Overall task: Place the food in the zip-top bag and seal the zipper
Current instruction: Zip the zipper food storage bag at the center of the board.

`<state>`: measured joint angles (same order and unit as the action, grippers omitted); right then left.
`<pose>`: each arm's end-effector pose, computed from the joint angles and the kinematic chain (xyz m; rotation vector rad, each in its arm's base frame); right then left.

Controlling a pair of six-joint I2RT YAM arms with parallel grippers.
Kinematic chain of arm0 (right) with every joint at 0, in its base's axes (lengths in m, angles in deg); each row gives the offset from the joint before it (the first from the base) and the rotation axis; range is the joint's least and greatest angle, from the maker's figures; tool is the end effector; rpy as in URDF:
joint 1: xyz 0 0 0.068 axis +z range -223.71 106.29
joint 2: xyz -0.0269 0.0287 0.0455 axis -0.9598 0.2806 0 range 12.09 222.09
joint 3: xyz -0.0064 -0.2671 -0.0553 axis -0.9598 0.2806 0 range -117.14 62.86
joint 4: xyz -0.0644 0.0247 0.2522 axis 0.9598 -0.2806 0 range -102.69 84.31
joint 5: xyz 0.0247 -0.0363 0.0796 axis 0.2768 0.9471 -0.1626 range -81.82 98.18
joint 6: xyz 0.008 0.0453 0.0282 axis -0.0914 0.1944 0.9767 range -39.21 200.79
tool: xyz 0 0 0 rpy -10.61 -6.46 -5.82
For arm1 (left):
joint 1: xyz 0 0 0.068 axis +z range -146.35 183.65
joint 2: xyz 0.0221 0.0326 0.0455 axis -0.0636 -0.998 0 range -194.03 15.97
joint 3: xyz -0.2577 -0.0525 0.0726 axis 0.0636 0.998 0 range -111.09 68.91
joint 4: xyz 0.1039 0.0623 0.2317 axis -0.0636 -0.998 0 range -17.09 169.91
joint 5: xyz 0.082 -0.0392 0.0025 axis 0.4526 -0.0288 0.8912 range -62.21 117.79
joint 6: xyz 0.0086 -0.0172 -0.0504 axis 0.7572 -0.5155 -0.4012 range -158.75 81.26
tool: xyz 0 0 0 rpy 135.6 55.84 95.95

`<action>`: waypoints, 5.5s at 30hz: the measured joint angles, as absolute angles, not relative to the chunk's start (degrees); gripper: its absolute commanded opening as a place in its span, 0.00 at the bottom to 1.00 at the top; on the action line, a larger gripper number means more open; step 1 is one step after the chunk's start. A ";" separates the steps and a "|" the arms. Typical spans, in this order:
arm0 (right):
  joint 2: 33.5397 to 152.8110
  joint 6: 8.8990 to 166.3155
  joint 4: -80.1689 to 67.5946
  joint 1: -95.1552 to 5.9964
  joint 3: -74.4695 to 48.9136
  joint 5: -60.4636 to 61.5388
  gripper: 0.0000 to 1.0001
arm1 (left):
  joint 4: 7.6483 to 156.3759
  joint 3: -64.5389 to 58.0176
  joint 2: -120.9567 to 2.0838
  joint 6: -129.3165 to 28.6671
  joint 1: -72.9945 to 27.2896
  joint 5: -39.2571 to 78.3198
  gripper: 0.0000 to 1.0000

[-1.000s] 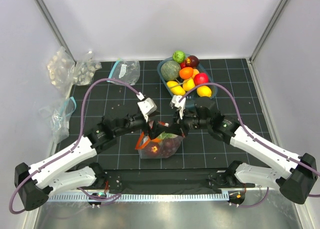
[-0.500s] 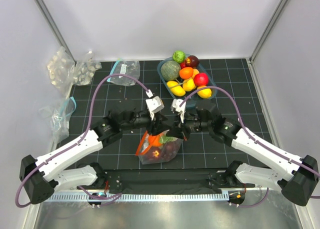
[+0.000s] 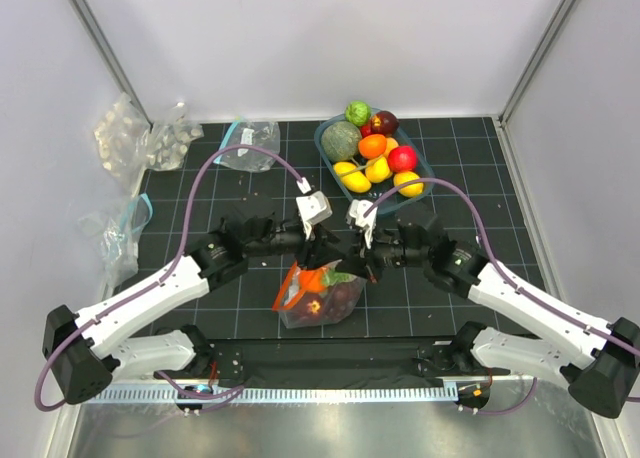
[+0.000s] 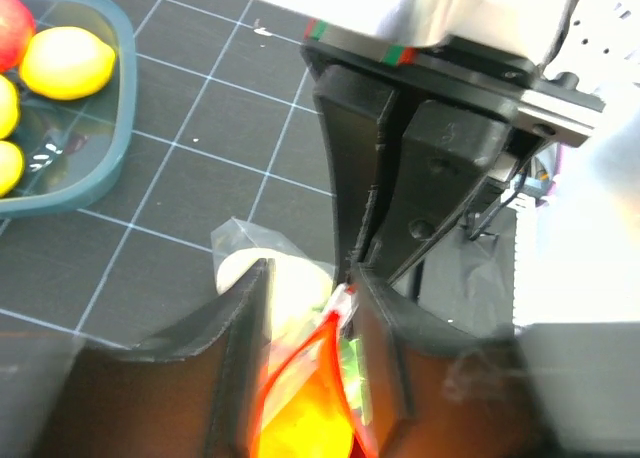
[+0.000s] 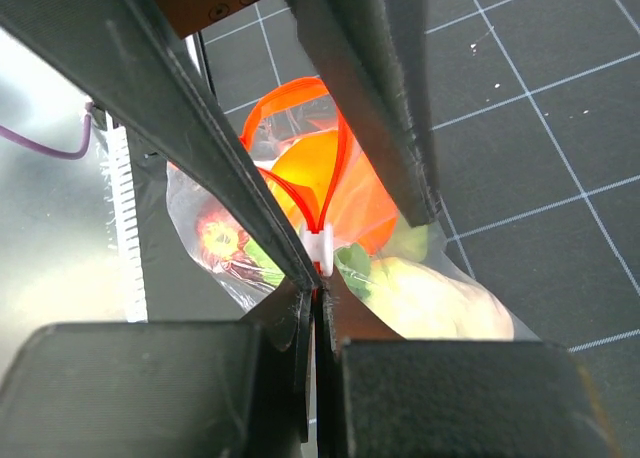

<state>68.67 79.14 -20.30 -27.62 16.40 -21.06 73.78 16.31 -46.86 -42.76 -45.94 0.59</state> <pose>0.1414 0.1717 0.3059 -1.1476 1.7435 0.9956 0.1513 -0.2028 0.3341 1.0736 1.6498 -1.0721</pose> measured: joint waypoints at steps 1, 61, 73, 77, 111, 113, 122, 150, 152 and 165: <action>68.23 79.14 -20.22 -27.56 16.64 -20.86 0.01 | 73.78 16.31 -46.84 -42.67 -45.94 0.66 0.52; 64.08 79.67 -16.78 -27.64 20.36 -16.68 0.33 | 69.84 12.81 -50.16 -42.69 -46.20 -3.91 0.00; 63.21 79.67 -14.23 -27.64 21.01 -16.57 0.40 | 69.73 12.83 -48.89 -42.73 -46.15 -3.82 0.00; 62.22 79.71 -12.24 -27.62 21.97 -17.25 0.36 | 69.87 13.18 -47.99 -42.78 -46.15 -4.11 0.00; 62.97 82.18 -8.68 -27.53 22.63 -15.55 0.01 | 73.71 18.39 -42.71 -44.48 -46.59 1.29 0.51; 63.36 82.18 -8.63 -27.53 22.63 -16.09 0.01 | 73.78 18.39 -42.73 -44.53 -46.59 1.31 0.47; 63.47 82.18 -8.33 -27.53 22.63 -17.30 0.01 | 74.11 18.39 -44.43 -44.53 -46.59 1.66 0.27; 53.63 87.10 -6.14 -28.45 27.87 3.64 0.01 | 74.94 18.36 -45.55 -44.29 -46.88 7.30 0.00; 52.82 87.82 -6.12 -28.60 28.03 6.75 0.01 | 74.94 18.36 -45.57 -44.26 -46.88 7.63 0.00; 42.84 92.87 -7.93 -29.59 31.02 36.87 0.01 | 74.65 18.36 -46.11 -44.26 -46.85 8.48 0.00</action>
<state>42.84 92.87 -7.93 -29.59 31.02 36.87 74.65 18.36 -46.11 -44.26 -46.85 8.48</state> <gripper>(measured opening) 0.039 0.141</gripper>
